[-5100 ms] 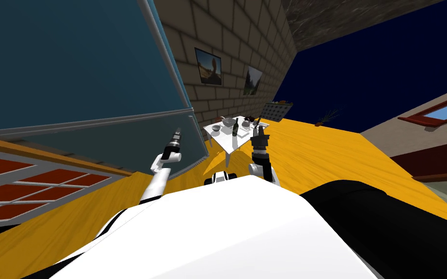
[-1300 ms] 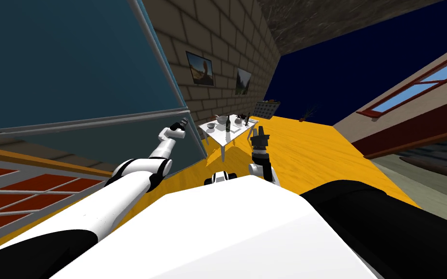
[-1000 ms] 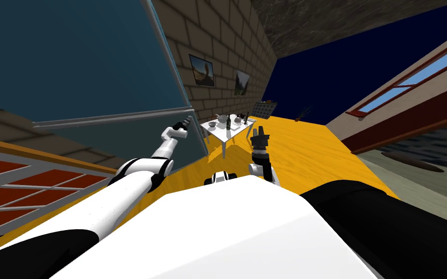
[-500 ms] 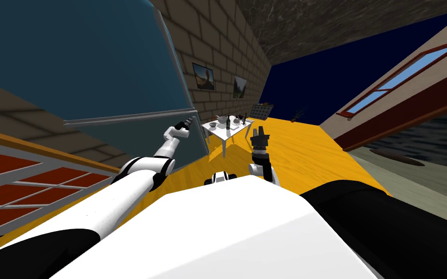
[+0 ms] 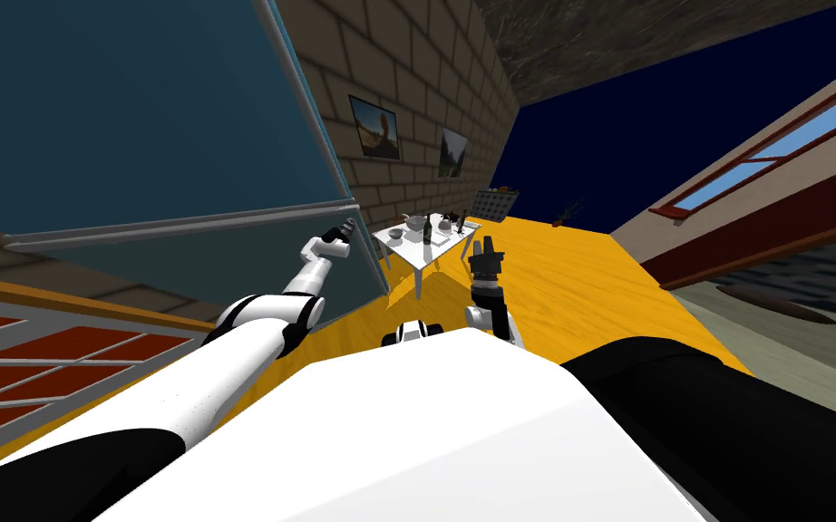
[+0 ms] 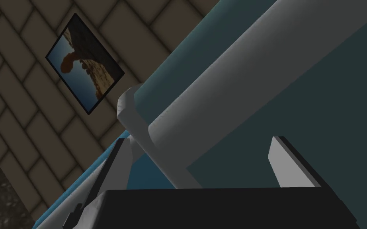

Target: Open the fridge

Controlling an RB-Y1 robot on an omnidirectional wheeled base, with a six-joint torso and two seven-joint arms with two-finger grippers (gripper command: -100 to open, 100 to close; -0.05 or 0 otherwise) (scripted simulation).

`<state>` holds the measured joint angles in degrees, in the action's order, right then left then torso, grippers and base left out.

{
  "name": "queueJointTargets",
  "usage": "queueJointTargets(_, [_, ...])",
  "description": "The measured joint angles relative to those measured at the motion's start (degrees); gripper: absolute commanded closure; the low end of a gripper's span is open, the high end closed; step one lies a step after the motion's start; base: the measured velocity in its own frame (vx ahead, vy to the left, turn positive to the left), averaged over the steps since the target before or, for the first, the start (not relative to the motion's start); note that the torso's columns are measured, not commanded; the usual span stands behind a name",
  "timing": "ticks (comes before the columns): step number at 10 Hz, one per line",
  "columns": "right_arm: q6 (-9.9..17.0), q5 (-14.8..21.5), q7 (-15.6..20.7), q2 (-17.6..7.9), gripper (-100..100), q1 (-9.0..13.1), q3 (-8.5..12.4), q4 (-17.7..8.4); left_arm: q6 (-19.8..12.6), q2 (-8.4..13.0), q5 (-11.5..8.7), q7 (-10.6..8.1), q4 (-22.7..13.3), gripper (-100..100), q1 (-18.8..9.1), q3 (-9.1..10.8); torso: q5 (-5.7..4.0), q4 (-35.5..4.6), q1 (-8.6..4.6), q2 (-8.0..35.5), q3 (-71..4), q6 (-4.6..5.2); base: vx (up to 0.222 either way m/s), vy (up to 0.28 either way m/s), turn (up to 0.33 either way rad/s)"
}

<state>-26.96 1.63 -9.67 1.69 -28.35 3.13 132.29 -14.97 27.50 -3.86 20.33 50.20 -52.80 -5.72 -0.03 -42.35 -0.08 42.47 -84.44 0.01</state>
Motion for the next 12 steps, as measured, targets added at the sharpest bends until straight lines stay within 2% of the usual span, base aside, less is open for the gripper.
queueJointTargets(2, [0.0,0.0,0.0,-0.01,0,0.02,0.0,0.0,-0.18,0.25,0.31,-0.23,0.3,-100,0.28,0.66,0.08,-0.01,0.26,0.15,0.06,0.0,0.055,-0.024,0.012])
queueJointTargets(3, [0.01,0.0,0.0,-0.01,0,0.03,0.0,-0.01,-0.18,0.29,0.32,-0.21,0.29,100,0.27,0.67,0.1,-0.02,0.27,0.17,0.1,0.05,0.006,-0.002,0.011])
queueJointTargets(5, [0.01,0.0,0.0,-0.02,0,0.04,0.01,-0.01,0.2,0.04,0.14,-0.17,-0.59,100,-0.32,0.19,0.06,-0.01,0.2,0.22,0.12,0.14,-0.157,0.114,-0.072])
queueJointTargets(7, [0.01,0.0,0.0,-0.02,0,0.06,0.01,-0.02,-1.03,-0.35,-0.62,-0.14,2.14,100,0.37,-1.12,0.06,-0.07,0.1,0.22,0.14,0.02,-0.229,0.152,-0.096])
queueJointTargets(9, [0.01,0.0,0.0,-0.03,0,0.06,0.01,-0.02,-0.68,-1.67,-0.95,-0.13,1.26,100,-0.56,-2.52,0.04,-0.07,0.14,-0.01,0.0,0.01,-0.222,0.173,-0.093])
queueJointTargets(12, [0.01,0.0,0.0,-0.02,0,0.06,0.01,-0.02,-1.01,-2.36,-2.29,-0.1,3.04,100,-0.77,-4.66,0.08,-0.09,0.18,0.21,0.13,-0.13,-0.245,0.135,-0.073])
